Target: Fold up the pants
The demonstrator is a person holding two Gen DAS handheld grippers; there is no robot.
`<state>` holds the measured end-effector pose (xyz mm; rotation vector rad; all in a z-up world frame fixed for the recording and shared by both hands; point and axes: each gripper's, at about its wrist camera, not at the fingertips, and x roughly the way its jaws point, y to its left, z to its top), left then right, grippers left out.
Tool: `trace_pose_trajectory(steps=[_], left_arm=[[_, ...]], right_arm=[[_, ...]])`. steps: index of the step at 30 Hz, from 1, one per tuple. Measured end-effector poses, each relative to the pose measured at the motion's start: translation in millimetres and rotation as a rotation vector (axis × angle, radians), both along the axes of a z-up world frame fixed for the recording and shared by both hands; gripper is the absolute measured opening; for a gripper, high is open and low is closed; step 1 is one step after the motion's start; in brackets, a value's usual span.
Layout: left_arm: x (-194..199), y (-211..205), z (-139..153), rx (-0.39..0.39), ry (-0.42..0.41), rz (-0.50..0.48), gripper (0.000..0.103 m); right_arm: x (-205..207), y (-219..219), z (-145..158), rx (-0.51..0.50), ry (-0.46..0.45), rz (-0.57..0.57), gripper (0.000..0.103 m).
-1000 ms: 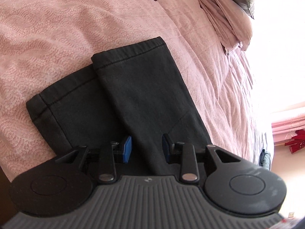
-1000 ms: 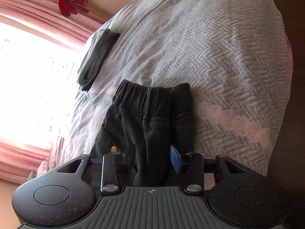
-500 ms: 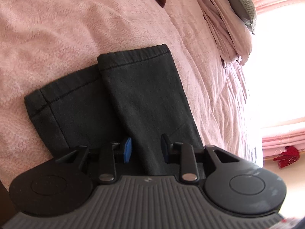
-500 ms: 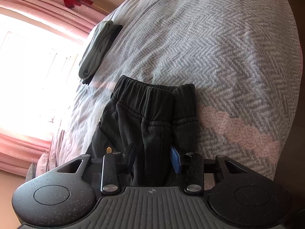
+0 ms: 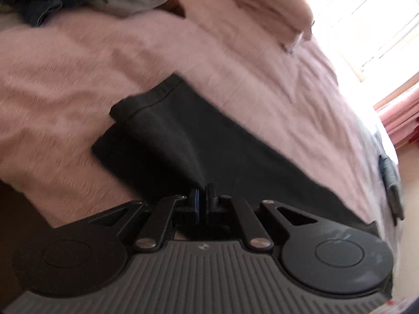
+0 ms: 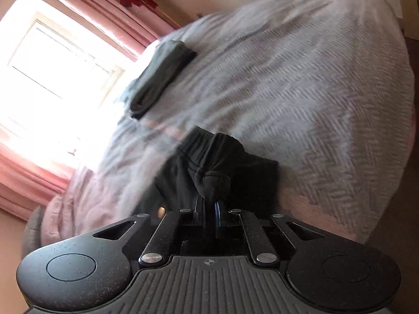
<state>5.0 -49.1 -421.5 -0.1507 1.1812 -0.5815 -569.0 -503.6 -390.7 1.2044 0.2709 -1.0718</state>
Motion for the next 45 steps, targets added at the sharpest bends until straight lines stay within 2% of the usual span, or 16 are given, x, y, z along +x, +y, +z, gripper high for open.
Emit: trace_pose_trajectory(steps=[3, 8, 15, 17, 19, 20, 23, 25, 29, 31, 33, 34, 36, 39, 41, 45], left_arm=[[-1.8, 2.7, -5.0, -0.008, 0.006, 0.032, 0.002], [-7.6, 3.7, 16.9, -0.009, -0.064, -0.024, 0.004], [-11.9, -3.7, -2.9, 0.090, -0.030, 0.008, 0.008], [-11.8, -8.9, 3.8, 0.127, -0.050, -0.030, 0.010], [-16.0, -13.3, 14.1, 0.201, -0.080, -0.094, 0.020], [-18.7, -13.7, 19.5, 0.237, -0.093, -0.112, 0.022], [-26.2, -17.2, 37.8, 0.298, -0.125, -0.151, 0.022], [-31.1, -26.5, 49.6, 0.284, -0.151, -0.177, 0.022], [-37.1, -67.7, 55.9, 0.226, -0.170, -0.233, 0.022], [-42.0, -95.3, 50.2, 0.201, -0.149, -0.275, 0.022], [-50.6, -128.0, 42.4, 0.194, -0.130, -0.342, 0.022], [-56.3, -145.3, 40.5, 0.184, -0.122, -0.389, 0.022], [-70.9, -181.9, 39.9, 0.151, -0.123, -0.495, 0.022], [-95.5, -242.5, 40.6, 0.098, -0.119, -0.651, 0.022], [-113.5, -283.2, 40.8, 0.045, -0.089, -0.750, 0.022], [-151.5, -354.5, 36.4, -0.062, -0.008, -0.890, 0.026]], right_arm=[[-9.1, 8.0, -22.3, 0.065, 0.015, -0.051, 0.003], [-7.9, 12.7, -3.6, -0.001, -0.002, -0.020, 0.003], [-9.3, 11.0, -27.6, 0.076, 0.036, -0.027, 0.004], [-4.2, 6.9, -22.2, 0.083, 0.079, 0.002, 0.011], [2.1, 2.1, -12.1, 0.107, 0.186, 0.047, 0.036], [4.4, 1.8, -4.1, 0.105, 0.248, 0.063, 0.038], [3.3, 5.7, 16.9, 0.021, 0.296, 0.054, 0.038], [2.2, 2.4, 21.7, -0.020, 0.271, 0.040, 0.038], [2.3, -20.2, -1.3, 0.024, 0.166, 0.024, 0.038], [0.2, -23.1, -14.5, 0.044, 0.157, -0.003, 0.038], [-3.2, -25.9, -30.3, 0.112, 0.184, -0.023, 0.038], [-8.2, -25.3, -30.0, 0.129, 0.152, -0.043, 0.039], [-8.7, -27.5, -13.1, 0.106, 0.148, -0.042, 0.039], [6.2, -36.7, 26.5, -0.072, 0.315, 0.041, 0.040], [16.2, -53.1, 38.1, -0.134, 0.312, 0.136, 0.043], [43.2, -90.8, 33.3, -0.140, 0.249, 0.318, 0.047]])
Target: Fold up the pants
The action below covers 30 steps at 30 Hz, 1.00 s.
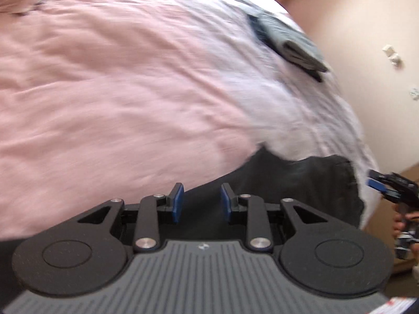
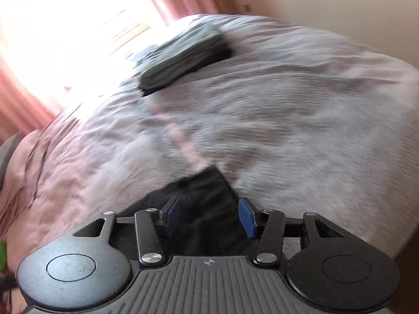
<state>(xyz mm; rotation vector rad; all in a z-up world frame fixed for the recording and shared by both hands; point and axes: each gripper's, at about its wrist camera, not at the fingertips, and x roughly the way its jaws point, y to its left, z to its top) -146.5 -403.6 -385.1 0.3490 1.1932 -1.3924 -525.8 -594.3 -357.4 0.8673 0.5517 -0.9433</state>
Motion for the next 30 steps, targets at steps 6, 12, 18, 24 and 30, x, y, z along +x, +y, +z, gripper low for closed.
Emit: trace_pose_trajectory(steps=[6, 12, 18, 24, 30], left_arm=[[-35.4, -67.9, -28.4, 0.017, 0.108, -0.074, 0.029], [-55.5, -90.5, -43.3, 0.009, 0.048, -0.115, 0.001], [-66.7, -83.0, -56.3, -0.051, -0.084, -0.047, 0.003], [-76.5, -81.9, -49.0, -0.061, -0.106, -0.041, 0.006], [-76.1, -81.9, -46.9, -0.049, -0.113, -0.040, 0.012]], right_arm=[[16.5, -27.3, -30.9, 0.037, -0.033, 0.063, 0.048], [13.1, -32.8, -42.0, 0.037, -0.066, 0.159, 0.000], [9.9, -27.0, -58.2, -0.033, 0.317, 0.022, 0.000], [19.4, 3.8, -9.0, -0.205, 0.131, 0.056, 0.000], [129.0, 43.4, -21.6, -0.399, 0.325, 0.426, 0.038]])
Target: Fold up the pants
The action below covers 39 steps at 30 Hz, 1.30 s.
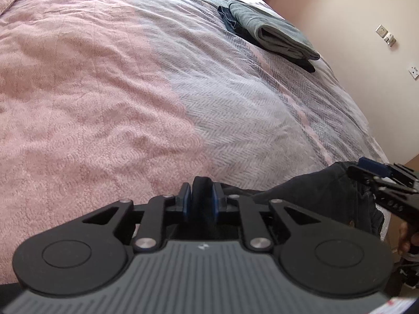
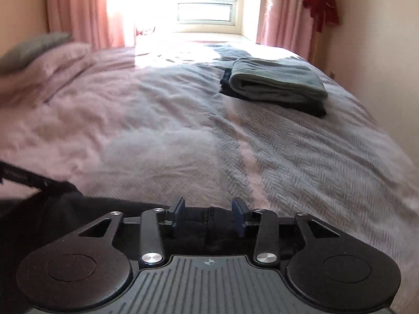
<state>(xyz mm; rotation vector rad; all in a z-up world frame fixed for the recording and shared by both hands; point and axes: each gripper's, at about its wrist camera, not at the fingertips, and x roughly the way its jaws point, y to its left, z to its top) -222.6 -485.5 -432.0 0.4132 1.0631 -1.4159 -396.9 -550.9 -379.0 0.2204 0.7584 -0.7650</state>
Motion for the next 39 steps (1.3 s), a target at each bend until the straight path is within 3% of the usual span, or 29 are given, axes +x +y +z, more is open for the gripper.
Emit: trace_pose_trajectory(steps=[2, 3, 5, 8, 11, 13, 14, 16, 18, 22, 24, 26, 28, 29, 31, 34, 37, 39], left_arm=[[6.4, 6.1, 0.6, 0.008, -0.031, 0.005, 0.016], [13.2, 11.3, 0.2, 0.009, -0.026, 0.016, 0.024], [29.9, 24.1, 0.0, 0.021, -0.012, 0.047, 0.032], [49.0, 51.4, 6.7, 0.026, -0.054, 0.088, 0.026], [66.9, 87.5, 17.4, 0.021, -0.060, 0.138, 0.026], [74.4, 112.5, 21.0, 0.028, -0.059, 0.175, 0.026], [77.1, 124.0, 21.2, 0.037, -0.065, 0.196, 0.026], [82.9, 151.0, 20.5, 0.054, -0.061, 0.239, 0.026], [87.4, 180.1, 19.7, 0.071, -0.071, 0.276, 0.026], [99.6, 239.5, 22.1, 0.126, -0.130, 0.343, 0.026], [108.3, 266.9, 29.0, 0.127, -0.145, 0.390, 0.026], [117.5, 291.4, 34.3, 0.119, -0.152, 0.441, 0.026], [125.0, 311.4, 32.4, 0.129, -0.162, 0.477, 0.026], [128.9, 320.2, 27.6, 0.147, -0.173, 0.491, 0.026], [138.5, 339.8, 14.1, 0.199, -0.187, 0.536, 0.025], [149.2, 371.2, 12.1, 0.194, -0.177, 0.585, 0.023], [157.1, 387.7, 26.4, 0.218, -0.176, 0.629, 0.023], [160.8, 391.2, 41.4, 0.259, -0.185, 0.638, 0.023]], right_arm=[[13.0, -3.4, -32.3, 0.014, 0.184, 0.021, 0.041], [9.0, -5.8, -44.8, 0.052, 0.244, 0.028, 0.041], [-23.6, -5.4, -56.3, 0.117, 0.213, 0.028, 0.041], [-50.8, 6.0, -44.1, 0.160, 0.173, 0.024, 0.041], [-43.9, 15.4, -23.7, 0.179, 0.160, -0.032, 0.041], [-35.6, 27.1, -9.0, 0.200, 0.068, 0.016, 0.042], [-30.6, 34.4, -10.4, 0.224, 0.065, 0.045, 0.042], [-23.3, 54.7, -30.2, 0.253, 0.172, 0.089, 0.042], [-40.4, 77.9, -43.4, 0.182, 0.221, 0.120, 0.042], [-61.9, 74.1, -33.6, 0.292, 0.182, -0.013, 0.044], [-48.1, 75.7, -20.7, 0.265, 0.203, -0.033, 0.044], [-32.1, 86.2, -4.8, 0.206, 0.126, -0.001, 0.044], [-14.7, 100.5, -2.8, 0.214, 0.072, 0.036, 0.045], [-6.1, 107.7, -10.6, 0.234, 0.104, 0.053, 0.045], [2.4, 123.3, -41.2, 0.259, 0.250, 0.054, 0.045], [-0.2, 140.5, -42.2, 0.214, 0.262, 0.031, 0.045], [13.0, 138.9, -24.0, 0.260, 0.287, -0.010, 0.045], [19.7, 139.0, -8.4, 0.313, 0.254, -0.040, 0.045]])
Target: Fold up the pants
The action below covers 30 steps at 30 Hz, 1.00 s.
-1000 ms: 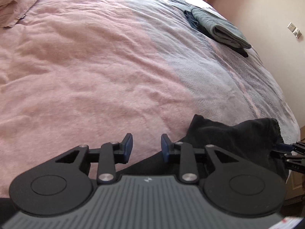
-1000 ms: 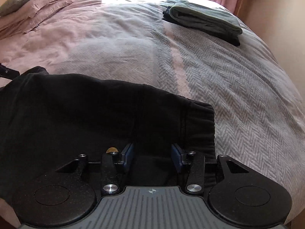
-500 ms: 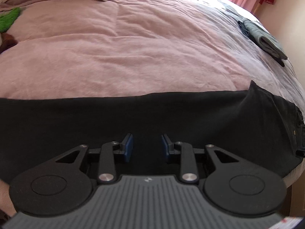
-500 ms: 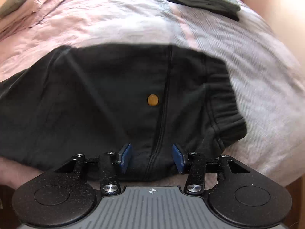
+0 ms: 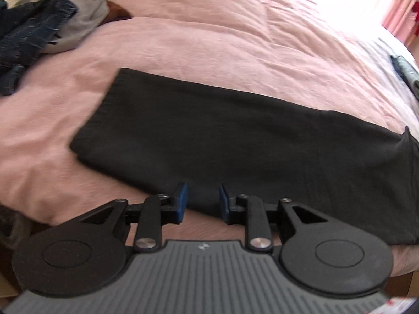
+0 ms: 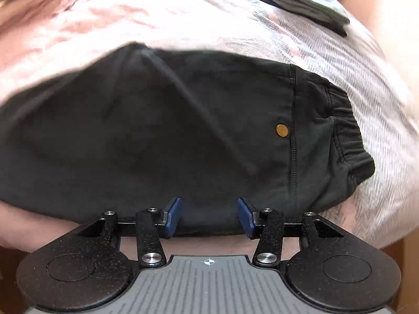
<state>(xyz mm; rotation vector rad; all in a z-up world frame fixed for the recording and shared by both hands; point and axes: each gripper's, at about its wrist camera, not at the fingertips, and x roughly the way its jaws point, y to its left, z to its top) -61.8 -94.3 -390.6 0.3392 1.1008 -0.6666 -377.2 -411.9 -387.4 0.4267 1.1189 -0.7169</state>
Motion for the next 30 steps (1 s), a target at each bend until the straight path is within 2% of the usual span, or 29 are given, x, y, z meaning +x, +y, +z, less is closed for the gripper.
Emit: trace_pose_trajectory(steps=[2, 5, 8, 10, 14, 16, 20, 24, 30], left_arm=[[-0.9, 3.3, 18.0, 0.022, 0.021, -0.004, 0.025], [-7.3, 8.9, 47.3, 0.040, 0.064, 0.003, 0.034], [-18.1, 11.0, 76.6, 0.070, 0.097, -0.025, 0.038], [-29.2, 10.4, 95.4, 0.111, 0.088, -0.079, 0.043], [-51.7, 10.3, 130.1, 0.138, 0.034, -0.187, 0.052], [-60.6, 10.8, 143.8, 0.143, 0.018, -0.218, 0.058], [-72.1, 9.9, 161.0, 0.144, 0.009, -0.267, 0.062], [-81.7, 8.2, 167.2, 0.156, 0.023, -0.300, 0.062], [-94.3, 5.6, 169.5, 0.153, 0.026, -0.361, 0.063]], right_arm=[[-3.6, 6.4, 16.9, 0.053, -0.076, -0.059, 0.045], [-3.1, 22.3, 42.8, 0.162, -0.161, -0.133, 0.046], [4.2, 40.0, 71.8, 0.220, -0.200, -0.133, 0.046], [8.0, 55.5, 95.3, 0.202, -0.211, -0.105, 0.048], [14.1, 88.1, 133.3, 0.152, -0.186, -0.049, 0.052], [13.8, 98.7, 146.9, 0.142, -0.165, -0.032, 0.053], [12.8, 119.1, 166.5, 0.115, -0.134, -0.009, 0.053], [3.0, 132.6, 177.4, 0.099, -0.109, -0.008, 0.053], [-15.0, 142.2, 175.8, 0.114, -0.082, -0.048, 0.054]])
